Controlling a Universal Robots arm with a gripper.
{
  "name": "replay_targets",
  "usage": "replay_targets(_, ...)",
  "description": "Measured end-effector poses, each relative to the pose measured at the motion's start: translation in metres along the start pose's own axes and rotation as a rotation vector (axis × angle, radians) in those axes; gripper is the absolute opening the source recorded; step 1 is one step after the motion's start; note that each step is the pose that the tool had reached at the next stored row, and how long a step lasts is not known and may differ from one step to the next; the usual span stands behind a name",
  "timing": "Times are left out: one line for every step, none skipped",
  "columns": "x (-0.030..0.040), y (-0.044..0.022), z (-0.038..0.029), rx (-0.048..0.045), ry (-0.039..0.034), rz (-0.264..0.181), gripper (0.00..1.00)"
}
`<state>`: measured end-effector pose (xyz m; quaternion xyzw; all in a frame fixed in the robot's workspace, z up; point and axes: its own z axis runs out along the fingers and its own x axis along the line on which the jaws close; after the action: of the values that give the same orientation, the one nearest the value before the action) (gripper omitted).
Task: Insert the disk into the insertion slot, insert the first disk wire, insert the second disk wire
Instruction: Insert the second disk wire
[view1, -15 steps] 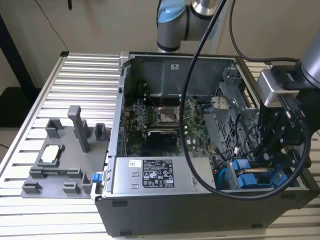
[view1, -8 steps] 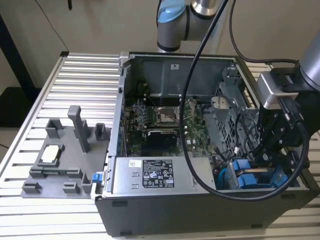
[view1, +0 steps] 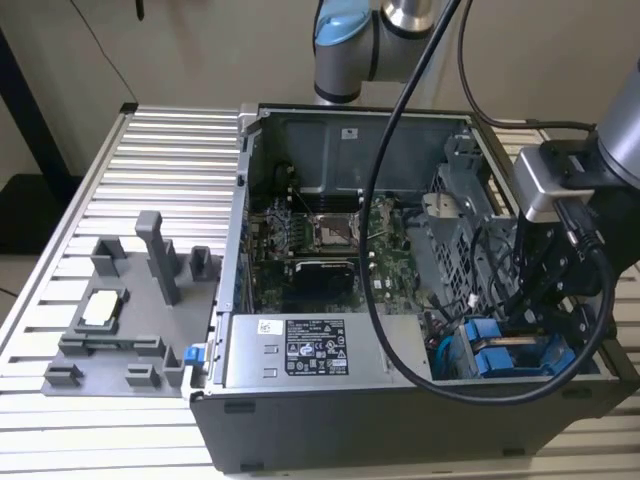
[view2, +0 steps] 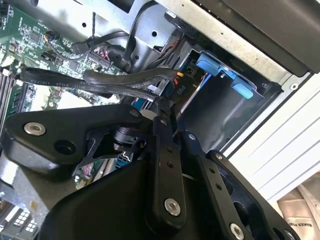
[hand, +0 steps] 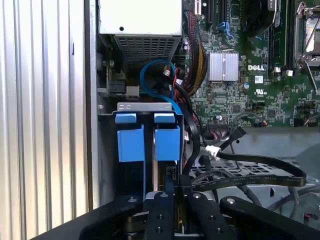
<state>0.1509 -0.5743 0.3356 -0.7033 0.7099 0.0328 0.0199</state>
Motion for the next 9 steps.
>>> replay_targets(0.0, -0.0001, 0.0003, 0.0002, -0.0007, 0.0, 0.16)
replay_targets(0.0, -0.0001, 0.0008, 0.0001, -0.0015, 0.0, 0.18)
replay_targets(0.0001, -0.0001, 0.0009, -0.0008, -0.0017, 0.0, 0.24)
replay_targets(0.0001, -0.0002, 0.0003, -0.002, -0.0018, 0.0, 0.24)
replay_targets(0.0001, -0.0001, -0.0016, -0.0038, -0.0017, 0.0, 0.31)
replay_targets(0.0, 0.0, -0.0046, -0.0053, -0.0012, 0.0, 0.31)
replay_targets(-0.0001, 0.0, -0.0077, -0.0066, -0.0013, 0.0, 0.31)
replay_targets(-0.0003, 0.0, -0.0112, -0.0079, -0.0014, 0.0, 0.31)
replay_targets(-0.0005, 0.0001, -0.0151, -0.0089, -0.0012, 0.001, 0.31)
